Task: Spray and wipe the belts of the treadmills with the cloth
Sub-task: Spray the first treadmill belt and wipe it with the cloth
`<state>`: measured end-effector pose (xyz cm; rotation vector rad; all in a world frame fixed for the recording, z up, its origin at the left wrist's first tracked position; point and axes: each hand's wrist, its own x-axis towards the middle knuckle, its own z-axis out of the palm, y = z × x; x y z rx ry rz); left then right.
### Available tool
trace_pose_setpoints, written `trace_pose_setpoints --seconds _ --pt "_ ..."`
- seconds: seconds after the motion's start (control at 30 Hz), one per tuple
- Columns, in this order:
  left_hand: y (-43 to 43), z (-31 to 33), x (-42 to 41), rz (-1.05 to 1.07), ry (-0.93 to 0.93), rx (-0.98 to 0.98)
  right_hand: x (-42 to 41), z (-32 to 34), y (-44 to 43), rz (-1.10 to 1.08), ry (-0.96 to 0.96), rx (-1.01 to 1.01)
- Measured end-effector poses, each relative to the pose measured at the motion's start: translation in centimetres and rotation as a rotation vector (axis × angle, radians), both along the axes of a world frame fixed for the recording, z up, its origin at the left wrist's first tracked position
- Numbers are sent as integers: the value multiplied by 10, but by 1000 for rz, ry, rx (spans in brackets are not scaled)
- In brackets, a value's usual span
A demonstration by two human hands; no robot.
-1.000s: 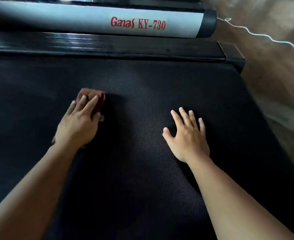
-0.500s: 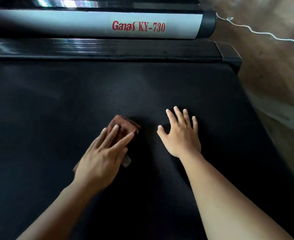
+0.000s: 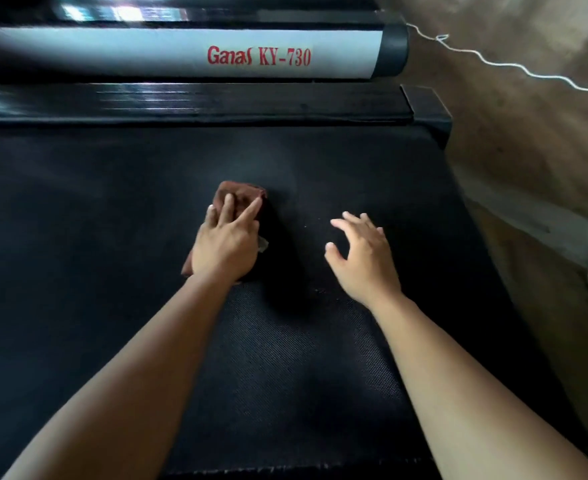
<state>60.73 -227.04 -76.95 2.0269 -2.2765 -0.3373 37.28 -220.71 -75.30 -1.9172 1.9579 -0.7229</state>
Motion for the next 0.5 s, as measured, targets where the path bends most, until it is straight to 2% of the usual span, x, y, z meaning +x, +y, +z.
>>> trace_pose_setpoints --seconds 0.17,0.3,0.4,0.5 --pt "-9 2 -94 -100 33 -2 -82 4 8 -170 139 -29" --pt "17 25 -173 -198 101 0 -130 4 13 -278 206 47" --pt "44 26 -199 -318 116 12 -145 -4 16 -291 222 107" --pt "76 19 -195 -374 137 -18 -145 -10 19 -307 248 83"
